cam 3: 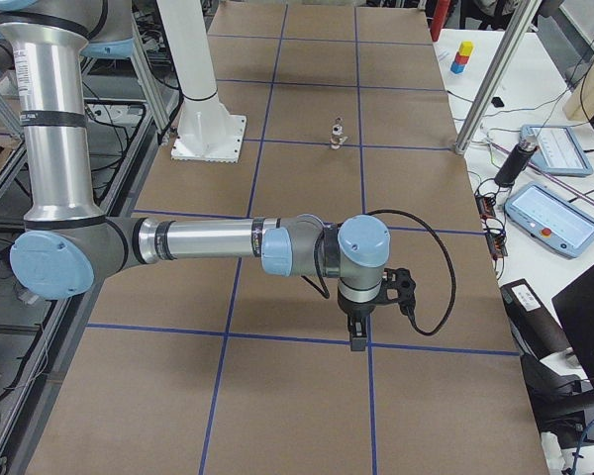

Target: Assemble PPR valve and pipe with both arms

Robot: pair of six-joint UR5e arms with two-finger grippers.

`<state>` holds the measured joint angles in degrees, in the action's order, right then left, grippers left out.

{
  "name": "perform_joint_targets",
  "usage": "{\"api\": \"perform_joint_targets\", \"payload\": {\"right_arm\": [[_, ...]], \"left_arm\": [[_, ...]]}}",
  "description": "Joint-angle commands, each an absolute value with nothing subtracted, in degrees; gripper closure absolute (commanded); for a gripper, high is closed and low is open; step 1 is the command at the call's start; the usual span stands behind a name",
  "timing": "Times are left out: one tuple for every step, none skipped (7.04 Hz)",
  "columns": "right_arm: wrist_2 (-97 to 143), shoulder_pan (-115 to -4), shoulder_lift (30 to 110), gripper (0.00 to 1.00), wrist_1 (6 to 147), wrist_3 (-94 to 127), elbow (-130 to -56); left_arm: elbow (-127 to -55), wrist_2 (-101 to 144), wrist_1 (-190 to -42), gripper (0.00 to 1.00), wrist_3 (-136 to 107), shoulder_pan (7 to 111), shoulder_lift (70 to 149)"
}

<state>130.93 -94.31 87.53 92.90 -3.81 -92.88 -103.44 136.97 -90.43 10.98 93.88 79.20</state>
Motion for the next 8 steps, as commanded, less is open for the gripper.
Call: {"api": "perform_joint_targets", "payload": {"right_arm": [[130.96,-94.31,87.8,0.0,92.9,-3.87,-92.81],[130.96,-94.31,88.15,0.0,91.86,-4.22,-92.73],[130.96,-94.31,89.46,0.0,89.32,-4.13,-92.46],[130.96,-94.31,90.43,0.0,87.3,-3.96,-92.2],[131.04,-94.31,90.44,0.0,87.28,-3.87,-92.2],[131.04,-94.31,90.61,0.0,87.28,-3.87,-92.28],[131.04,-94.22,90.62,0.0,87.28,-3.87,-92.2],[131.04,-94.31,90.7,0.0,87.28,-3.87,-92.2]], "left_arm": [[-103.45,137.02,-90.44,0.0,10.99,93.87,79.01],[-103.45,137.02,-90.44,0.0,10.99,93.87,79.01],[-103.45,136.33,-90.44,0.0,10.99,93.87,78.93],[-103.53,133.01,-90.53,0.0,10.99,93.87,79.01],[-103.54,132.11,-90.53,0.0,10.9,93.78,79.1],[-103.54,132.1,-90.53,0.0,10.9,93.87,79.01],[-103.54,132.1,-90.53,0.0,10.9,93.87,79.01],[-103.54,132.19,-90.53,0.0,10.99,93.87,79.01]]}}
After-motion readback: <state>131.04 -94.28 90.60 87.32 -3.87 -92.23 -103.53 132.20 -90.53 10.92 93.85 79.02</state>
